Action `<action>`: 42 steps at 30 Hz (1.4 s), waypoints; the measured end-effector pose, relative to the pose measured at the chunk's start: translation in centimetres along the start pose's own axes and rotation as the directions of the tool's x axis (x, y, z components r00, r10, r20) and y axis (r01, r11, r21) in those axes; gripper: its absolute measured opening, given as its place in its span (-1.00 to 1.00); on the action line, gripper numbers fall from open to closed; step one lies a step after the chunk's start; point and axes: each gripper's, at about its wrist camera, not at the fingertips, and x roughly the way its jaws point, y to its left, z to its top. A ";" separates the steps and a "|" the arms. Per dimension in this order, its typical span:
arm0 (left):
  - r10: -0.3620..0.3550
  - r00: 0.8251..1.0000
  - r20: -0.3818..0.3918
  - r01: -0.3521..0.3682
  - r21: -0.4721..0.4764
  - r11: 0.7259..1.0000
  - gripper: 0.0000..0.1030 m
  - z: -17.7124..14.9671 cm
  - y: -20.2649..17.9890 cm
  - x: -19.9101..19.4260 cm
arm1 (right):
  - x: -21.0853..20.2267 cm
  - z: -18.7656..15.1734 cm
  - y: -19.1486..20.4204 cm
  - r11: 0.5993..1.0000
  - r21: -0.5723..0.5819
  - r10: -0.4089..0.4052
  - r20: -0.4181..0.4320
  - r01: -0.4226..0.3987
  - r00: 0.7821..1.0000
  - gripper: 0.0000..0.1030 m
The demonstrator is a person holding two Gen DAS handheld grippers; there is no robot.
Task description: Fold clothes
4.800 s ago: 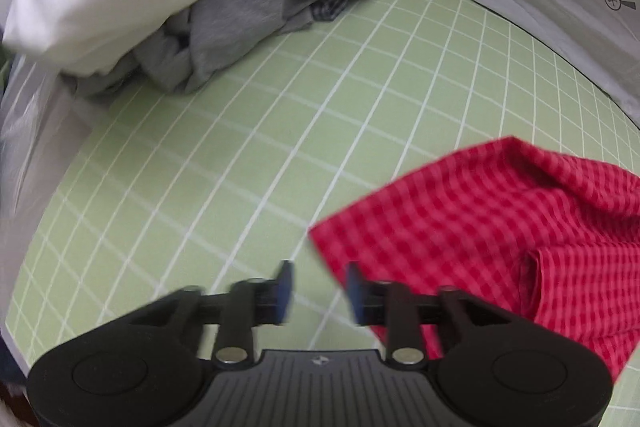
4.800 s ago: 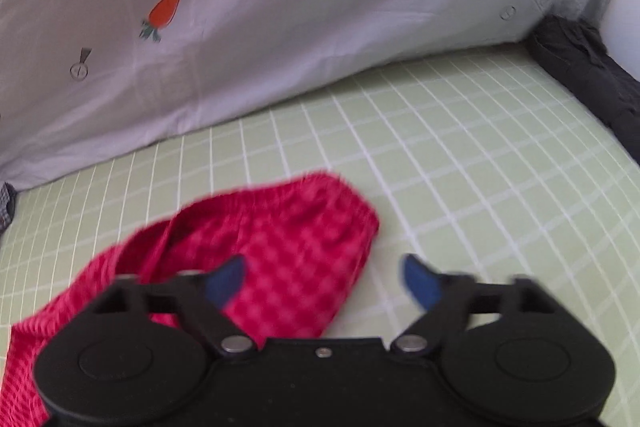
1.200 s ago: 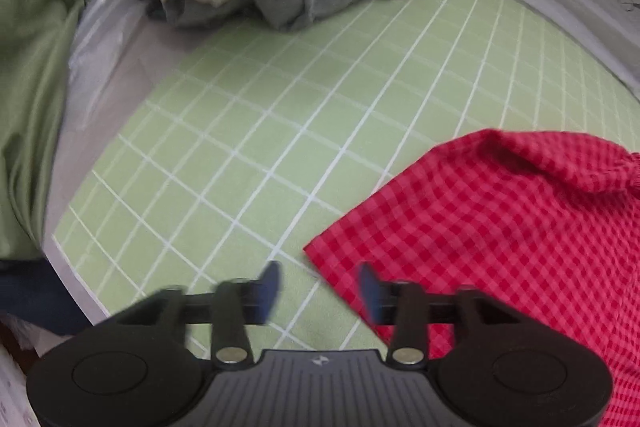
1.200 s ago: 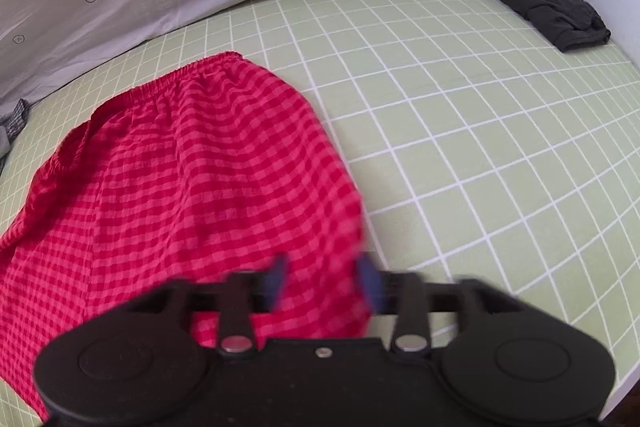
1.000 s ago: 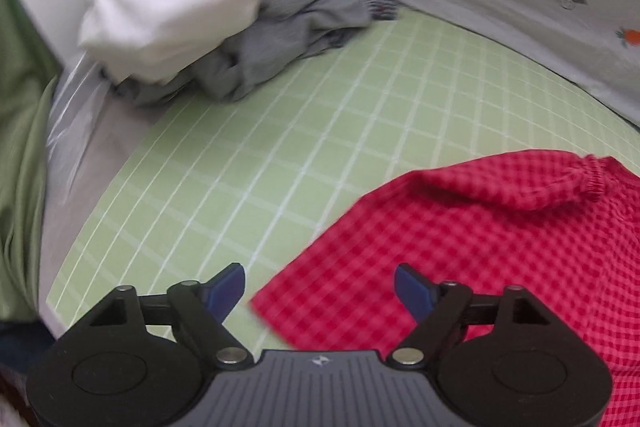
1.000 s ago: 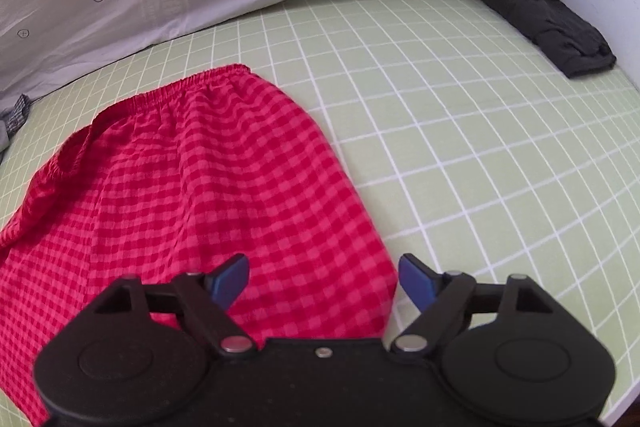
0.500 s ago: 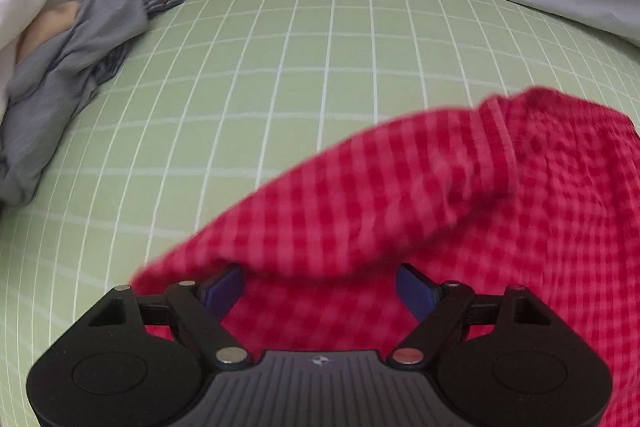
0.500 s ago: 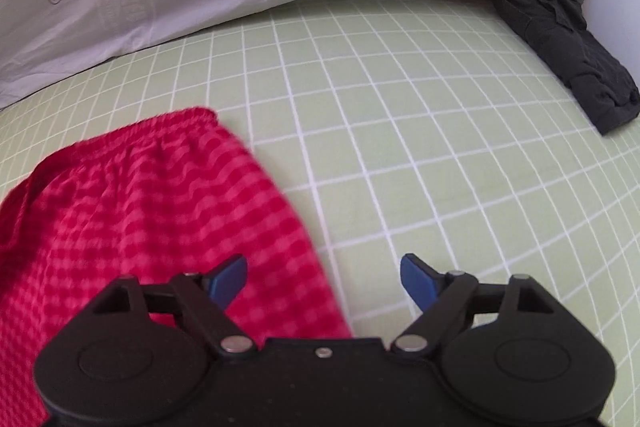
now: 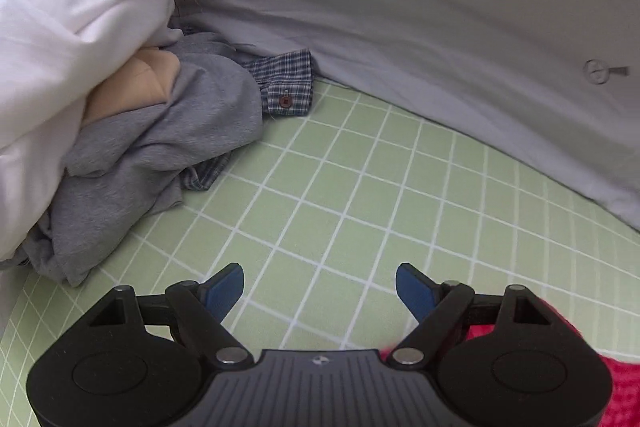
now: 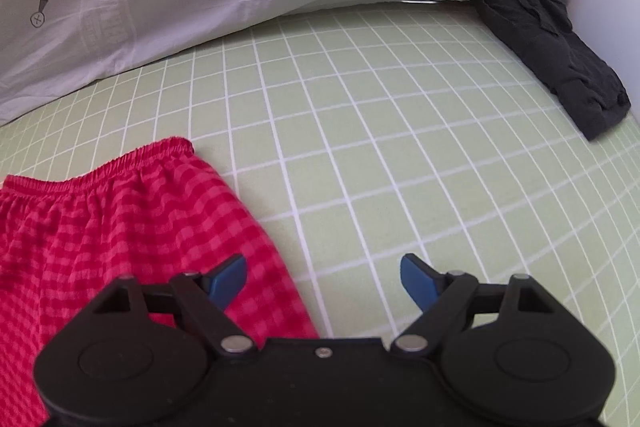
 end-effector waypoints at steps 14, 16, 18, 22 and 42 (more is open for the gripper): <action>-0.103 0.983 -0.154 0.118 0.090 0.989 0.70 -17.2 3.6 -12.8 | -6.1 -11.9 -3.9 0.985 0.113 0.130 -0.020 -0.127 0.991 0.53; -0.113 0.982 -0.152 0.129 0.098 0.987 0.70 -18.4 4.2 -14.0 | -6.4 -12.5 -3.7 0.981 0.116 0.158 -0.013 -0.155 0.987 0.19; -0.113 0.984 -0.137 0.129 0.109 0.986 0.70 -19.1 5.0 -15.1 | -6.6 -12.8 -3.1 0.981 0.094 0.170 -0.007 -0.169 0.985 -0.40; -0.106 0.989 -0.106 0.118 0.120 0.986 0.70 -20.2 7.1 -17.0 | -7.2 -12.6 -0.6 0.988 -0.030 0.150 0.024 -0.149 0.988 -0.97; -0.100 0.987 -0.125 0.115 0.120 0.986 0.70 -22.0 12.5 -17.6 | -11.6 -16.2 6.5 0.962 -0.147 0.251 0.136 -0.231 0.959 0.65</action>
